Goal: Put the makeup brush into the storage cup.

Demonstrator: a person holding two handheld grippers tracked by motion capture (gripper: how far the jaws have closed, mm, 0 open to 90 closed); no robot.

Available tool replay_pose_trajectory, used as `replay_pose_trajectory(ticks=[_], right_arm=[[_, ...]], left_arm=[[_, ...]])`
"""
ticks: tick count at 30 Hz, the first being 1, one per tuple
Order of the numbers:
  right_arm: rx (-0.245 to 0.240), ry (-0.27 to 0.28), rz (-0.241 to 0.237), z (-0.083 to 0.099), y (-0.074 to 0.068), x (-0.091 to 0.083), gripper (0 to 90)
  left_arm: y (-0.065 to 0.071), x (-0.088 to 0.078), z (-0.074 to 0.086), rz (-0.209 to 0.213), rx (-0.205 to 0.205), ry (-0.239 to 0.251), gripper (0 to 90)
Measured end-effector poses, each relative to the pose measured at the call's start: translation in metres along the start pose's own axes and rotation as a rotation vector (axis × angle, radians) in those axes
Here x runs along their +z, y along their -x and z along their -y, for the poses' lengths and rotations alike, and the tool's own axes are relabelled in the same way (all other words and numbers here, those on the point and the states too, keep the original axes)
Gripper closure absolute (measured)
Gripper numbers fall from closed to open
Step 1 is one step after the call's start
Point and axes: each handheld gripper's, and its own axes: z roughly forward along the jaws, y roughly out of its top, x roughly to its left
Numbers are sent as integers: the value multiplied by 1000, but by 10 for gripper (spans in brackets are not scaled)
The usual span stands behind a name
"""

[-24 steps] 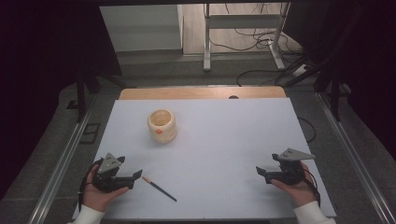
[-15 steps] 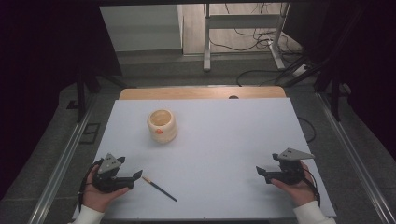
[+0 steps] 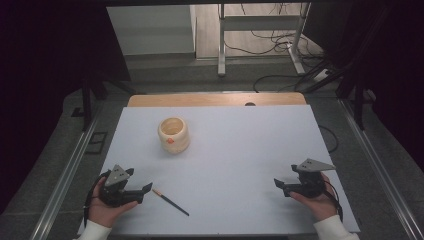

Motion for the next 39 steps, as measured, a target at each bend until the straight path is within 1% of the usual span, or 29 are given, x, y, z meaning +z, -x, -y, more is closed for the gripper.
replay_pose_trajectory(ticks=[6, 13, 17, 21, 23, 24, 27, 28, 31, 38, 39], right_arm=[[-2, 5, -4, 0, 0, -1, 143], [0, 5, 0, 1, 1, -2, 141], [7, 19, 7, 0, 2, -5, 141], [8, 22, 10, 0, 2, -5, 142], [7, 21, 9, 0, 2, -5, 141], [7, 21, 7, 0, 2, -5, 141], [5, 18, 6, 0, 2, -5, 141], [5, 17, 7, 0, 2, -4, 141], [4, 14, 9, 0, 1, -4, 141], [0, 8, 10, 1, 0, -3, 141], [0, 8, 10, 1, 0, -3, 141]], left_arm=[[-2, 1, 0, -4, -10, -7, 153], [-2, -2, -2, -2, 12, -5, 153], [-5, -6, -4, 6, 29, 4, 153], [-8, -11, -11, 19, 67, 3, 162], [-8, -13, -15, 27, 89, -14, 171], [-8, -13, -16, 29, 104, -21, 192], [-8, -13, -21, 38, 133, -29, 196], [-9, -13, -23, 39, 154, -33, 194], [-8, -13, -26, 48, 192, -27, 186], [-5, -12, -34, 92, 298, -66, 188], [-5, -12, -34, 92, 298, -66, 191]])
